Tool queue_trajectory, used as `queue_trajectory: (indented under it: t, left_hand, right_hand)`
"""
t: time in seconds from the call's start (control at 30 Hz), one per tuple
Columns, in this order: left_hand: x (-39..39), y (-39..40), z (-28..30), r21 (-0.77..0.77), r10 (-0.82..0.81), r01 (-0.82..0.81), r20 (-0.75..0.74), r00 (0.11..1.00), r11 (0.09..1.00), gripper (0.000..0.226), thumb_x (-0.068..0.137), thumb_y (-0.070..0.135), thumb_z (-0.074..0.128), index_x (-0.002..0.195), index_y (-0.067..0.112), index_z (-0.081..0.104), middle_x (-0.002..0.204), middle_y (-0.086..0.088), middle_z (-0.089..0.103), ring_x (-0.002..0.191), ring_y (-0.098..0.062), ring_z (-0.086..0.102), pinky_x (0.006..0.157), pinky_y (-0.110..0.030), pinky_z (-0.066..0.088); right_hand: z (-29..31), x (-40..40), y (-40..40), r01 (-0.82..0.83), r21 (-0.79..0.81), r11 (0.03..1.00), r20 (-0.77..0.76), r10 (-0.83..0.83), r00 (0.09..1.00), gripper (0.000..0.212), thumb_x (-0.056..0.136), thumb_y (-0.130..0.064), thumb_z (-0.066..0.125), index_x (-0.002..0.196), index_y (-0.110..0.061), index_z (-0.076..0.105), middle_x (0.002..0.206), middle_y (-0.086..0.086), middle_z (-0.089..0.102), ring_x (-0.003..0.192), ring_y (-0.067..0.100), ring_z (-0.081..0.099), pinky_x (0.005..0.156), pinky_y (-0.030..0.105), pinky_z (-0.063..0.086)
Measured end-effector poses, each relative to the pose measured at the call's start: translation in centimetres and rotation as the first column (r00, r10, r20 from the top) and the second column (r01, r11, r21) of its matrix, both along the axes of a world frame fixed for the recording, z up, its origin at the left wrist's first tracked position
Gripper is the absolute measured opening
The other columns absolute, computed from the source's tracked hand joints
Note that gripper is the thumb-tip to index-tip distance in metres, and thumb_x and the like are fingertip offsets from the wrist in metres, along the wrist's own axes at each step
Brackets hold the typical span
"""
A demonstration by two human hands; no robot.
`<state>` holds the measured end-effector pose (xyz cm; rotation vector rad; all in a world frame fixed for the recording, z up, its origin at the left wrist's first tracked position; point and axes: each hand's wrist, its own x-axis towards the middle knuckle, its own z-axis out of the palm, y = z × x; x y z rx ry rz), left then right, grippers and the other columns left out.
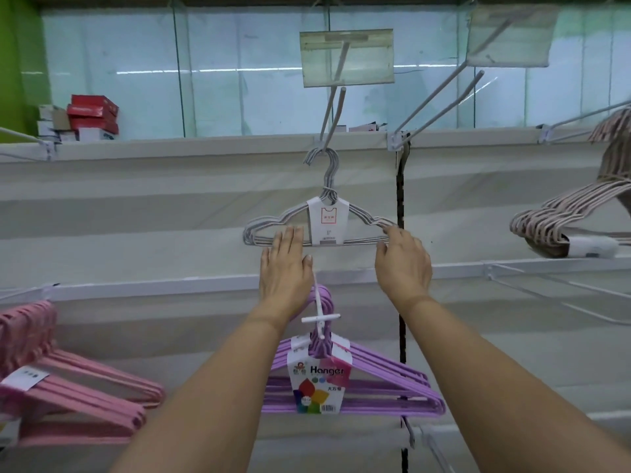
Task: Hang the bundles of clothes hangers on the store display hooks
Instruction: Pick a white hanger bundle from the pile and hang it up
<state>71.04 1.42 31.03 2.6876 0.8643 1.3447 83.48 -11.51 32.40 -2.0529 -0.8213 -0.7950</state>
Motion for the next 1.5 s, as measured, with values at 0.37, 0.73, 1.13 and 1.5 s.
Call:
queue_trajectory:
  t: [0.37,0.73,1.13,1.5]
  left_hand:
    - [-7.6,-7.6,-8.0,-0.335,0.14,-0.142,-0.031,0.99,0.931,0.054,0.103,0.031,0.032,0.152,0.014,0.018,0.157,-0.007,0.024,0.142,-0.027,0.026,0.116,-0.042,0.024]
    - [-9.4,-17.9,-16.4,-0.487,0.053,-0.135,-0.179,0.982,0.863,0.059,0.102,0.04,0.031,0.152,0.012,0.017,0.157,-0.009,0.025,0.143,-0.027,0.025,0.115,-0.043,0.024]
    - [-5.0,-26.4,-25.3,-0.565,-0.331,0.124,-0.281,0.901,0.816,0.057,0.102,0.037,0.033,0.15,0.007,0.024,0.154,-0.013,0.029,0.14,-0.029,0.032,0.113,-0.041,0.027]
    - [-3.0,-36.5,-30.9,-0.537,-0.63,0.401,-0.354,0.691,0.742,0.054,0.101,0.037,0.036,0.146,0.008,0.031,0.152,-0.012,0.033,0.136,-0.029,0.036,0.109,-0.038,0.031]
  right_hand:
    - [-9.2,-5.6,-7.7,-0.141,-0.184,0.973,-0.179,0.108,0.978,0.035,0.102,-0.026,0.035,0.131,-0.013,0.049,0.135,0.006,0.05,0.119,0.026,0.049,0.089,0.035,0.042]
    - [-18.6,-8.0,-18.5,-0.183,-0.328,0.927,-0.312,0.076,0.947,0.039,0.1,-0.028,0.037,0.134,-0.013,0.048,0.137,0.007,0.048,0.122,0.029,0.047,0.097,0.036,0.037]
    - [-27.3,-9.2,-31.3,0.118,-0.4,0.909,-0.467,-0.313,0.827,0.041,0.101,-0.03,0.038,0.137,-0.011,0.046,0.139,0.011,0.048,0.125,0.031,0.047,0.099,0.035,0.037]
    - [-33.8,-14.5,-45.3,0.431,-0.451,0.782,-0.559,-0.624,0.546,0.034,0.1,-0.032,0.037,0.122,-0.013,0.054,0.126,0.011,0.056,0.111,0.031,0.055,0.084,0.037,0.044]
